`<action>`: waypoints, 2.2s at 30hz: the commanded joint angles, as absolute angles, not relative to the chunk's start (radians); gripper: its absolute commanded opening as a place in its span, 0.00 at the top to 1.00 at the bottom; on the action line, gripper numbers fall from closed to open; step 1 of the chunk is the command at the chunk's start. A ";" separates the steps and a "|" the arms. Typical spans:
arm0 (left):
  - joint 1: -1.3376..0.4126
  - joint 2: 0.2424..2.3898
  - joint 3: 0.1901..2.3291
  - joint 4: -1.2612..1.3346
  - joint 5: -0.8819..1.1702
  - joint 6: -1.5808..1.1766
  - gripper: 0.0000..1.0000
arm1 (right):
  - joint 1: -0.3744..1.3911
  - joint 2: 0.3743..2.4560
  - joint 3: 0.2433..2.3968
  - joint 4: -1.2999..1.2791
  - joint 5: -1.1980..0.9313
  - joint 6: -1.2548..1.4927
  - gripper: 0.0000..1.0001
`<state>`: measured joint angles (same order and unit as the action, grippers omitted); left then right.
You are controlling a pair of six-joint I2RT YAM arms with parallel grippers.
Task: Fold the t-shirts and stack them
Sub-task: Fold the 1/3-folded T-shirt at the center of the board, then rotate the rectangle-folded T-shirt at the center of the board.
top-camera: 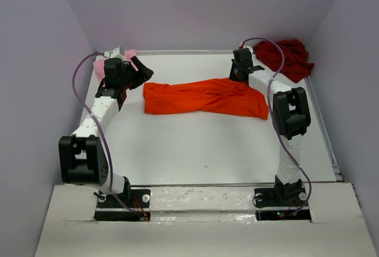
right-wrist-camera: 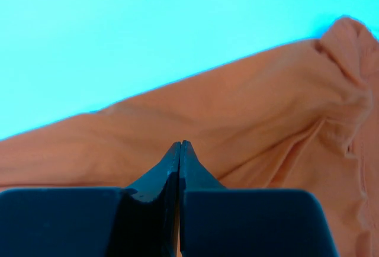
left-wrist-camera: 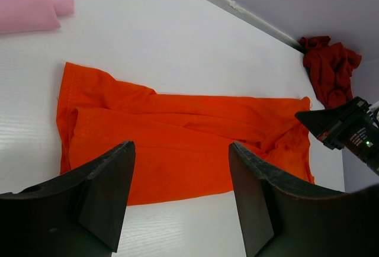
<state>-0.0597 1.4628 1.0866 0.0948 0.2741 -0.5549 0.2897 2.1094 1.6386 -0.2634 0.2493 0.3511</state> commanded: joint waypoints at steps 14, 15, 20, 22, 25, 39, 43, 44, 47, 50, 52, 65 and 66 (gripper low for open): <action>-0.095 1.581 1.101 0.143 0.359 -0.551 0.28 | 0.298 1.948 1.582 -0.302 0.227 0.350 0.56; -0.113 1.595 1.107 0.140 0.360 -0.546 0.28 | 0.298 1.931 1.559 -0.299 0.221 0.354 0.53; -0.170 1.699 1.152 0.112 0.330 -0.531 0.28 | 0.298 1.846 1.427 -0.298 0.230 0.383 0.52; -0.181 1.753 1.164 0.110 0.333 -0.544 0.28 | 0.298 1.833 1.398 -0.296 0.242 0.388 0.52; -0.189 1.825 1.195 0.106 0.336 -0.549 0.30 | 0.298 1.821 1.347 -0.296 0.259 0.406 0.52; -0.219 2.011 1.330 0.002 0.210 -0.468 0.30 | 0.298 1.994 1.410 -0.383 0.382 0.431 0.52; -0.221 2.011 1.318 -0.051 0.183 -0.451 0.30 | 0.275 2.034 1.454 -0.410 0.380 0.433 0.53; -0.221 2.010 1.315 -0.058 0.178 -0.449 0.30 | 0.275 2.040 1.462 -0.416 0.382 0.433 0.53; -0.221 2.006 1.321 -0.097 0.158 -0.440 0.30 | 0.264 2.055 1.486 -0.425 0.379 0.430 0.53; -0.222 1.999 1.298 -0.123 0.153 -0.449 0.30 | 0.244 2.082 1.526 -0.440 0.364 0.425 0.53; -0.222 1.979 1.272 -0.123 0.155 -0.456 0.30 | 0.233 2.104 1.563 -0.455 0.362 0.422 0.53; -0.267 1.721 0.981 -0.077 0.190 -0.529 0.30 | 0.233 2.276 1.860 -0.540 0.218 0.382 0.53; -0.273 1.709 0.967 -0.069 0.196 -0.537 0.30 | 0.233 2.287 1.871 -0.540 0.197 0.379 0.53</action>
